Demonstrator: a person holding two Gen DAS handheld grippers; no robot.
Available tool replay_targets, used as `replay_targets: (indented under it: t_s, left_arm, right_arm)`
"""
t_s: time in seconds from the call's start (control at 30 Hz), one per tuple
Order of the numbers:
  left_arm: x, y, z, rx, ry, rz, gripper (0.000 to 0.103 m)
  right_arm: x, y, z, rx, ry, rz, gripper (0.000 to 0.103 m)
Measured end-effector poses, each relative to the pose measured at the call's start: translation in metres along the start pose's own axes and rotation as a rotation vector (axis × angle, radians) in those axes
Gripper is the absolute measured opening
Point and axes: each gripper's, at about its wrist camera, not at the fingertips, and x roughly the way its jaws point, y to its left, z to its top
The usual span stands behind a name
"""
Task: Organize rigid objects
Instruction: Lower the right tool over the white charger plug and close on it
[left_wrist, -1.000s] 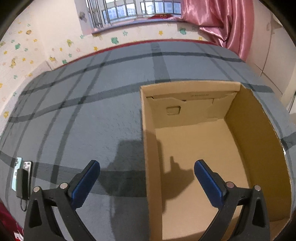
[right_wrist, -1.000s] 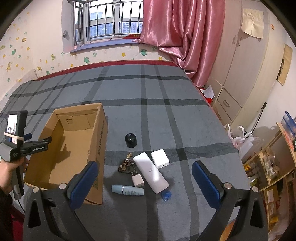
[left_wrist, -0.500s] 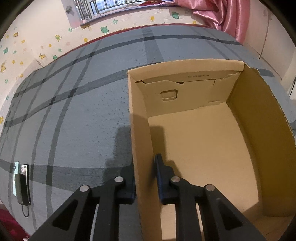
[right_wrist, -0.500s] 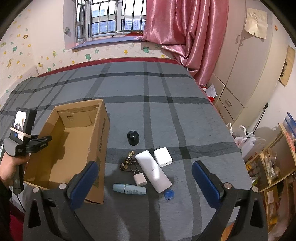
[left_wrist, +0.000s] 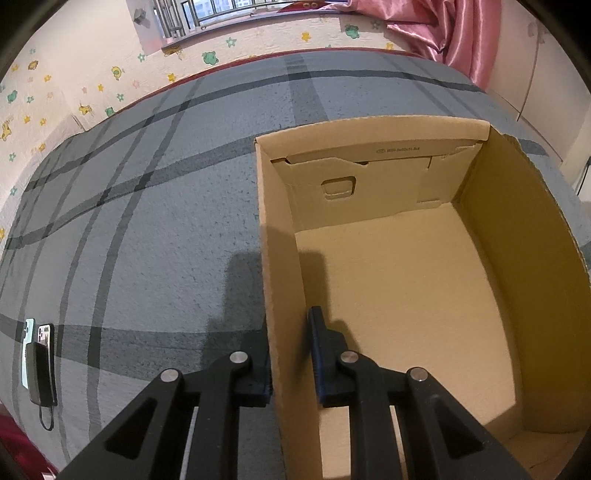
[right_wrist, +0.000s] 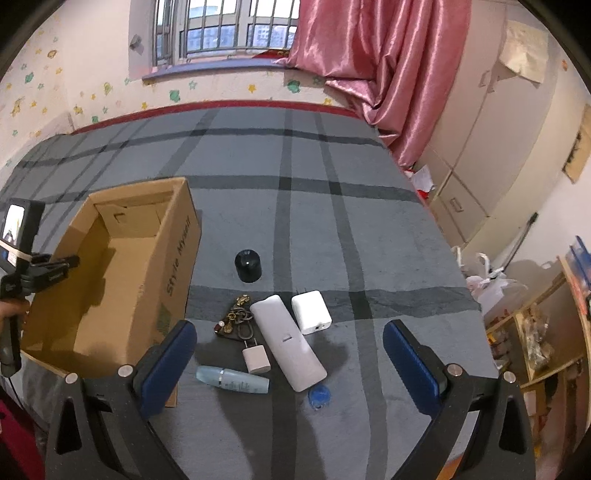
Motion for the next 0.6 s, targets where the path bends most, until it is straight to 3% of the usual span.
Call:
replay_targets:
  t_s: [0.4,0.6]
  left_arm:
    - [0.000,-0.001,-0.001,0.000,-0.002,0.001,0.017]
    - [0.000,-0.002,-0.002,0.002,-0.003,0.004,0.017]
  right_arm:
    - [0.081,-0.024,0.002,-0.045,0.106,0.076,0.103]
    - [0.124,-0.032,0.004,-0.061,0.153,0.050,0.103]
